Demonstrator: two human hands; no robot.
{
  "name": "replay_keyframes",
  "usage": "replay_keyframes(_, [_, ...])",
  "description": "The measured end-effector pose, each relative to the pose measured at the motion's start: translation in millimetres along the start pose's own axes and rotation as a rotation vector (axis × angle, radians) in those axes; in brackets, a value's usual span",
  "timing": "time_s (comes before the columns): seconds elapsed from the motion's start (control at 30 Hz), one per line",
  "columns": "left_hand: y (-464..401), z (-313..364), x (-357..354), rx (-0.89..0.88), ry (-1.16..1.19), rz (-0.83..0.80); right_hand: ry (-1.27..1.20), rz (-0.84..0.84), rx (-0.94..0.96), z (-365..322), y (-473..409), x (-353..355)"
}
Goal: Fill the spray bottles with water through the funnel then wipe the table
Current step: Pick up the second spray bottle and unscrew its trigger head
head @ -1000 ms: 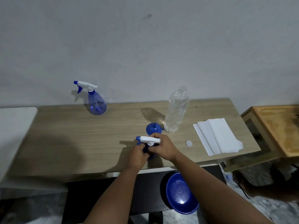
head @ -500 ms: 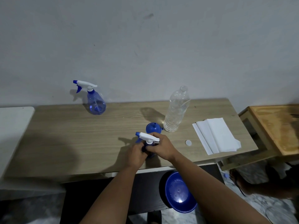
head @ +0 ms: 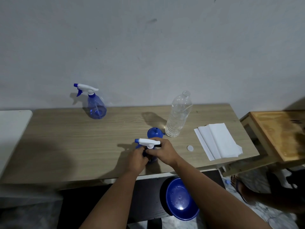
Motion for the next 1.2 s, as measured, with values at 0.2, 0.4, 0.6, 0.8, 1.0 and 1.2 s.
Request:
replay_keyframes(0.2, [0, 1, 1, 0.0, 0.007, 0.001, 0.032, 0.045, -0.001, 1, 1, 0])
replay_keyframes(0.4, [-1, -1, 1, 0.01, 0.022, -0.009, 0.019, 0.017, -0.025, 0, 1, -1])
replay_keyframes(0.6, [-1, -3, -1, 0.019, 0.031, -0.005, -0.009, 0.031, -0.033, 3, 2, -1])
replay_keyframes(0.8, [-4, -8, -4, 0.031, 0.04, 0.007, -0.048, 0.04, -0.01, 2, 1, -3])
replay_keyframes(1.0, [-11, -23, -11, 0.021, 0.125, 0.007, -0.283, 0.133, 0.085, -44, 6, 15])
replay_keyframes(1.2, [-9, -18, -11, -0.027, 0.21, 0.051, -0.147, 0.33, 0.222, -105, 5, 89])
Point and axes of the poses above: each hand's wrist, its own y-axis away from the middle knuckle, its own x-axis out of the back of the hand, z = x × y, the point moved 5 cm from there along -y, towards the middle knuckle, and after that the axes turned 11 degrees about -x, right-handed, at the moved point
